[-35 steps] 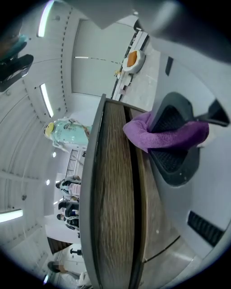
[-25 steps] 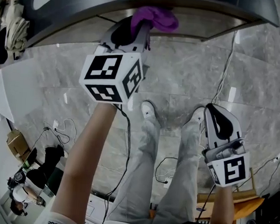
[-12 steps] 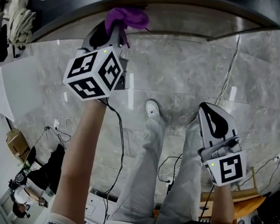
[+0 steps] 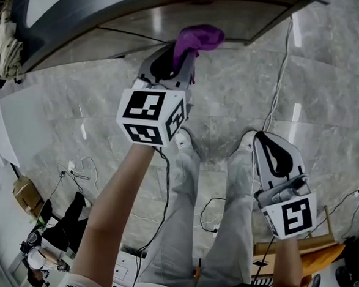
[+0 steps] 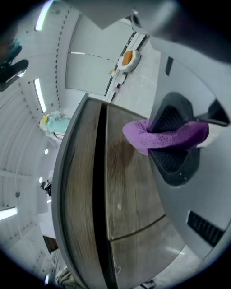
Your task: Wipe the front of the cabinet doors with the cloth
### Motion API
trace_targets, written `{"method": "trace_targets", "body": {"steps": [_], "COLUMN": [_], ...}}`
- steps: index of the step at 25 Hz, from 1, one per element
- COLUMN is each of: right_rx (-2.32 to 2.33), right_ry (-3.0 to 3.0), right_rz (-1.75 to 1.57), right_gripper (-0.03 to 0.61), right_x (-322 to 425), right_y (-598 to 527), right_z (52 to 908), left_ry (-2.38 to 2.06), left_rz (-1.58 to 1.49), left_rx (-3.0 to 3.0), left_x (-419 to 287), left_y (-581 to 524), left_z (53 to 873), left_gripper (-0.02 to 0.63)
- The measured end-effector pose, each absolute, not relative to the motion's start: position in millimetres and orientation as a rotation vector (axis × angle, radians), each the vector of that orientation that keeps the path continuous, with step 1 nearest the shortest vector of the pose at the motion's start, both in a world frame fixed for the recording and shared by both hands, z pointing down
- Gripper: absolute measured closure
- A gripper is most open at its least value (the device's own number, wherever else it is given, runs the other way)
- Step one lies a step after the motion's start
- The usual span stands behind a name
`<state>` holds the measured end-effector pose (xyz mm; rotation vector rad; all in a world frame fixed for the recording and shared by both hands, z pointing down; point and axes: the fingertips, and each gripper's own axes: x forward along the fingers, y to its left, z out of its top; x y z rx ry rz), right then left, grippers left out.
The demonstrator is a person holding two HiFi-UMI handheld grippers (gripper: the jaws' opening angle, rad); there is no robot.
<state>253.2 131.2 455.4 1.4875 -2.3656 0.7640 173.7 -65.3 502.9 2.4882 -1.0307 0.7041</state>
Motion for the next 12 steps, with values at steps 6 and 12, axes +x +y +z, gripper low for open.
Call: {"method": "trace_targets", "body": {"steps": [6,12], "right_rx": [1.657,1.752], "right_ry": [-2.259,-2.205], "right_rz": [0.855,0.906], "right_gripper": [0.552,0.552], "right_x": [316.6,361.0], "right_y": [166.3,190.5], "right_z": [468.4,482.4], "left_ry": [-0.853,-0.872], "left_rz": [0.767,0.796], "left_rx": [2.54,2.524], "left_x": [280.5,326.0], "left_y": [-41.6,-57.2], "left_z": [528.9,536.0], "left_gripper": [0.526,0.526]}}
